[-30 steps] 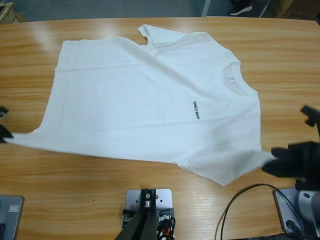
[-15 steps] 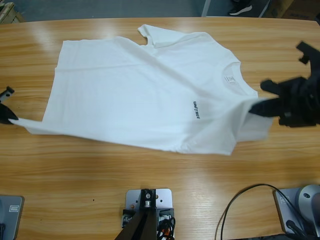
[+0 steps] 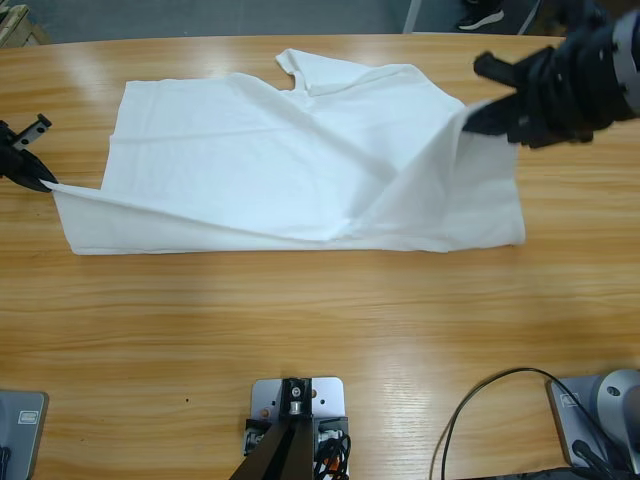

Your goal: Fold clothes

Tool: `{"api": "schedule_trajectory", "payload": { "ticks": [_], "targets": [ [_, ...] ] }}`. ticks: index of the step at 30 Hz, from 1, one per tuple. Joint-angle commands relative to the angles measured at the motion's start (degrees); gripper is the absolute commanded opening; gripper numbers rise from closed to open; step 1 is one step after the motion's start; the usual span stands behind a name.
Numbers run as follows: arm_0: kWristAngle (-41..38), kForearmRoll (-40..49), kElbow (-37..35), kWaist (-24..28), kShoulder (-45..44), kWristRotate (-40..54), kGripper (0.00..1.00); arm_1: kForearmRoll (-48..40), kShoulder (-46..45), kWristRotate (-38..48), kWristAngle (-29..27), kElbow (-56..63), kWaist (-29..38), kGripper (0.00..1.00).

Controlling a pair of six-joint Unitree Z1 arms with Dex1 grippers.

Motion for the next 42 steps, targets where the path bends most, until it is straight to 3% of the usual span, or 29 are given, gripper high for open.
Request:
{"api": "schedule_trajectory", "payload": {
  "ticks": [1, 9, 15, 26, 42],
  "targets": [
    [-0.61, -0.55, -0.71, 1.12, 4.4, 1.82, 0.0, -0.63, 7.27, -5.08, -1.15, -4.96, -2.74, 0.0],
    [-0.36, -0.6, -0.68, 1.3, 5.7, 3.12, 0.0, -0.48, 7.57, -5.27, -2.24, -1.48, -2.15, 0.0],
    [-0.17, -0.78, -0.96, 1.3, 6.23, 3.53, 0.0, -6.39, 7.96, -14.1, -2.87, -1.92, -3.75, 0.0],
    [0.45, -1.83, -1.57, 1.3, 6.7, 3.61, 0.0, -9.64, 11.14, -19.16, -2.6, -1.83, -4.36, 0.0],
    [0.54, -1.83, -1.73, 1.3, 7.62, 3.68, 0.0, -8.94, 13.55, -32.68, -1.94, -7.12, -10.27, 0.0]
  ]
}}
